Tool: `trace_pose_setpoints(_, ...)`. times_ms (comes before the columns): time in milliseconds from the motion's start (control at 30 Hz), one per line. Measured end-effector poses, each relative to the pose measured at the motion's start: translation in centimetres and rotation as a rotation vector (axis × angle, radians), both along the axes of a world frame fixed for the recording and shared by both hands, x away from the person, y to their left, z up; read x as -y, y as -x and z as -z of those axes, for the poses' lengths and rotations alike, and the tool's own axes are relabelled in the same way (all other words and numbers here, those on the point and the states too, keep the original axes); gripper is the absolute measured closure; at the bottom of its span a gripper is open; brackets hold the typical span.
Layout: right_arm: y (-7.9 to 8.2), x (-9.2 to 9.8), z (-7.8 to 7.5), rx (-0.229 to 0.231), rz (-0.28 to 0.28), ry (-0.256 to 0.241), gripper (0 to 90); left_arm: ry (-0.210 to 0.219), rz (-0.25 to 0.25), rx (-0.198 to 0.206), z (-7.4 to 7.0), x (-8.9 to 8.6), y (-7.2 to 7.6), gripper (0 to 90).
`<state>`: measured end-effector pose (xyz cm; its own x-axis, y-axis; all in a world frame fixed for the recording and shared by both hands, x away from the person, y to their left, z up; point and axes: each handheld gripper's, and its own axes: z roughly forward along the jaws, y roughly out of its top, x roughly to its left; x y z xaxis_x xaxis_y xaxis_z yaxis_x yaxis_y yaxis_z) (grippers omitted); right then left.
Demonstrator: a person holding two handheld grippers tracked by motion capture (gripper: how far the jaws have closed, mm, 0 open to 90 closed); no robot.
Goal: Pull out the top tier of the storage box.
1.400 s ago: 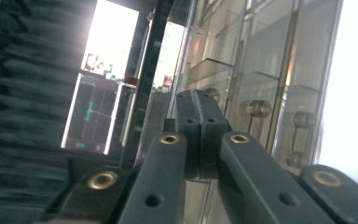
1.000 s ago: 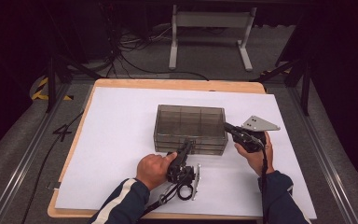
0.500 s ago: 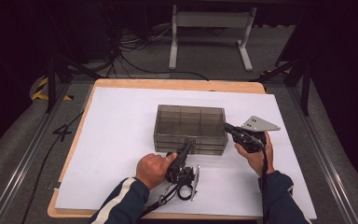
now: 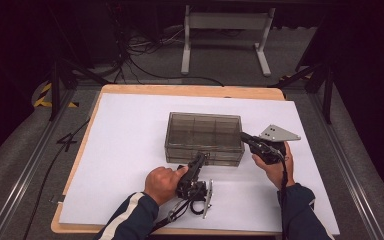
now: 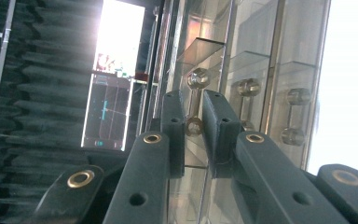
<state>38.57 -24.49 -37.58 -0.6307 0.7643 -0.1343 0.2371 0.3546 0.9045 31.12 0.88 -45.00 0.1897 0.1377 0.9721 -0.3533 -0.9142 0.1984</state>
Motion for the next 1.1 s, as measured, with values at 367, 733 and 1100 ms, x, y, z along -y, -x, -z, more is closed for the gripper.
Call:
trace_pose_setpoints(367, 0.1, 0.1, 0.0, -0.001, -0.003, -0.004, 88.5, 0.074, 0.011, -0.052, -0.2, -0.7, 0.7, 79.8)
trace_pose_setpoints(733, 0.1, 0.4, 0.0, 0.001, -0.004, -0.002, 85.3, 0.215, 0.050, -0.249, -1.1, -2.5, 0.9, 71.2)
trace_pose_setpoints(1100, 0.6, 0.5, -0.2, -0.002, -0.023, 0.016, 84.1, 0.395, 0.072, -0.433, -2.9, -6.8, 1.3, 67.2)
